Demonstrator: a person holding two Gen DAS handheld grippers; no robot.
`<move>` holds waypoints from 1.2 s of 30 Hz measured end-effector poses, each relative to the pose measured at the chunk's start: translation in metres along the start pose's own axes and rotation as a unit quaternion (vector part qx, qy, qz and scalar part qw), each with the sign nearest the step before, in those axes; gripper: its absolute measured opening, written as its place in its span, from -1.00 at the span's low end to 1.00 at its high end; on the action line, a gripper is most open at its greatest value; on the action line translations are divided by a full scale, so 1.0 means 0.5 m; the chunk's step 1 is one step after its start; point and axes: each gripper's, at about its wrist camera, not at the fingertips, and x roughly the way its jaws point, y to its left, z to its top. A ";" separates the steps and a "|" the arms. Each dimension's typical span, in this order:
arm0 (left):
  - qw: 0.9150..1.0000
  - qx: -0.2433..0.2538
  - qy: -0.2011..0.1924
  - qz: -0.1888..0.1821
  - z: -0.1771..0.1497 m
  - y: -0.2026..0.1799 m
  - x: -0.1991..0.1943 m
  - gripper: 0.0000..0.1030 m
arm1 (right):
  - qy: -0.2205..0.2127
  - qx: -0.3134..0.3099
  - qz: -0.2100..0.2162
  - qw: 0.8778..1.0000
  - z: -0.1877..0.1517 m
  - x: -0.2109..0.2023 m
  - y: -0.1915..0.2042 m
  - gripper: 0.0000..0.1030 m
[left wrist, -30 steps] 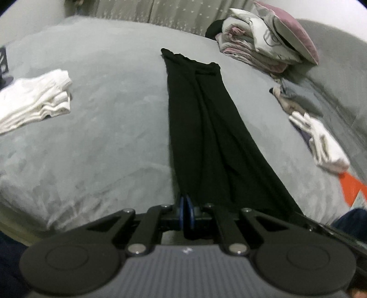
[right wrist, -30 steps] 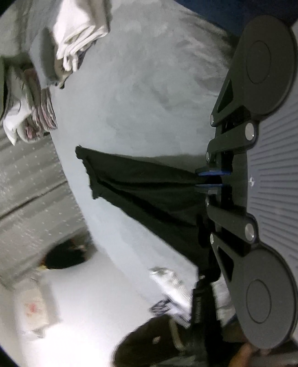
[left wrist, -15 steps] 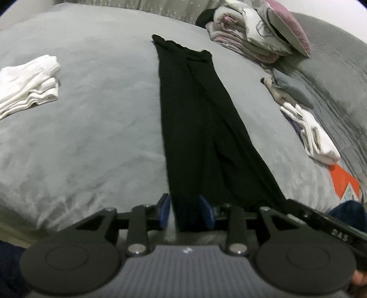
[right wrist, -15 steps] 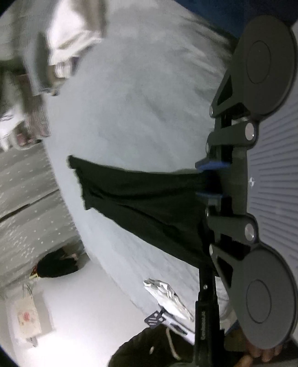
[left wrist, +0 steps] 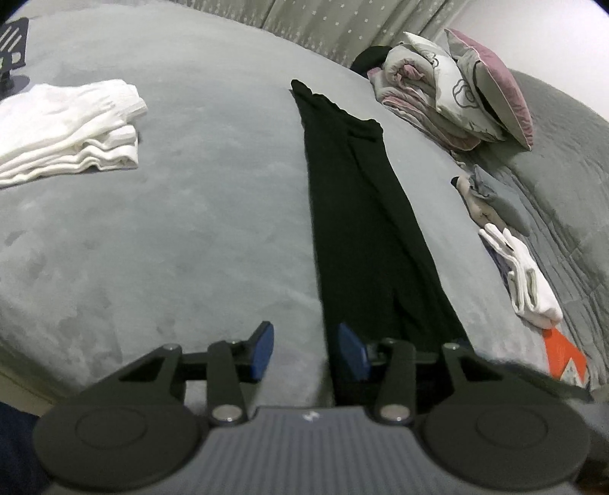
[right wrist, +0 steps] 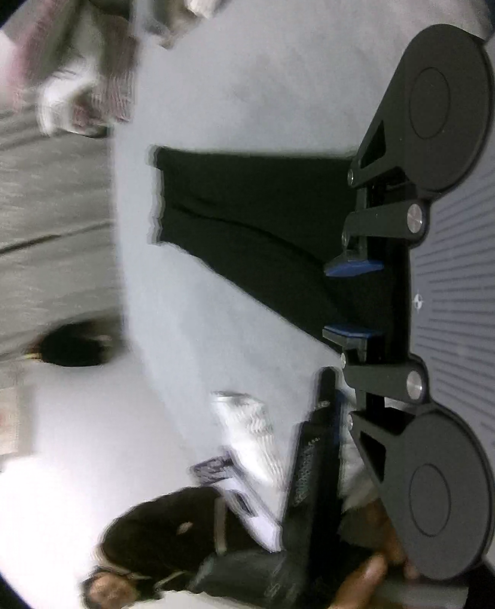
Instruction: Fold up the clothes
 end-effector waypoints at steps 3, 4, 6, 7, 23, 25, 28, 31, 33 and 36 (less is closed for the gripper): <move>1.000 0.007 0.000 0.003 -0.006 0.000 -0.001 -0.23 | 0.017 0.012 -0.002 1.000 -0.018 0.035 0.007 -0.55; 1.000 0.009 0.001 0.003 -0.008 0.000 -0.001 -0.23 | 0.018 0.010 -0.008 1.000 -0.021 0.038 0.009 -0.80; 1.000 0.009 0.001 0.000 -0.009 0.002 -0.001 -0.23 | 0.009 0.014 -0.015 1.000 -0.019 0.029 0.009 -0.85; 1.000 0.008 0.001 -0.004 -0.009 0.004 -0.003 -0.22 | -0.002 0.036 -0.002 0.999 -0.018 0.017 0.004 -0.85; 0.999 0.038 0.002 0.001 -0.021 -0.014 0.003 -0.11 | -0.020 0.103 -0.001 0.995 -0.036 -0.039 -0.037 -0.84; 0.999 0.041 0.001 0.002 -0.023 -0.017 0.003 -0.06 | -0.011 0.098 -0.006 0.995 -0.043 -0.034 -0.038 -0.81; 0.999 0.046 -0.006 -0.003 -0.024 -0.022 -0.002 -0.05 | -0.013 0.089 -0.002 0.996 -0.043 -0.045 -0.040 -0.67; 0.998 0.061 -0.012 -0.003 -0.026 -0.037 0.001 -0.05 | -0.028 0.081 -0.005 0.996 -0.037 -0.059 -0.047 -0.57; 0.997 0.073 -0.016 -0.001 -0.027 -0.048 0.004 -0.05 | -0.036 0.074 -0.011 0.997 -0.025 -0.062 -0.053 -0.52; 0.996 0.091 -0.019 0.004 -0.030 -0.066 0.013 -0.10 | -0.046 0.063 -0.022 0.997 -0.007 -0.066 -0.062 -0.50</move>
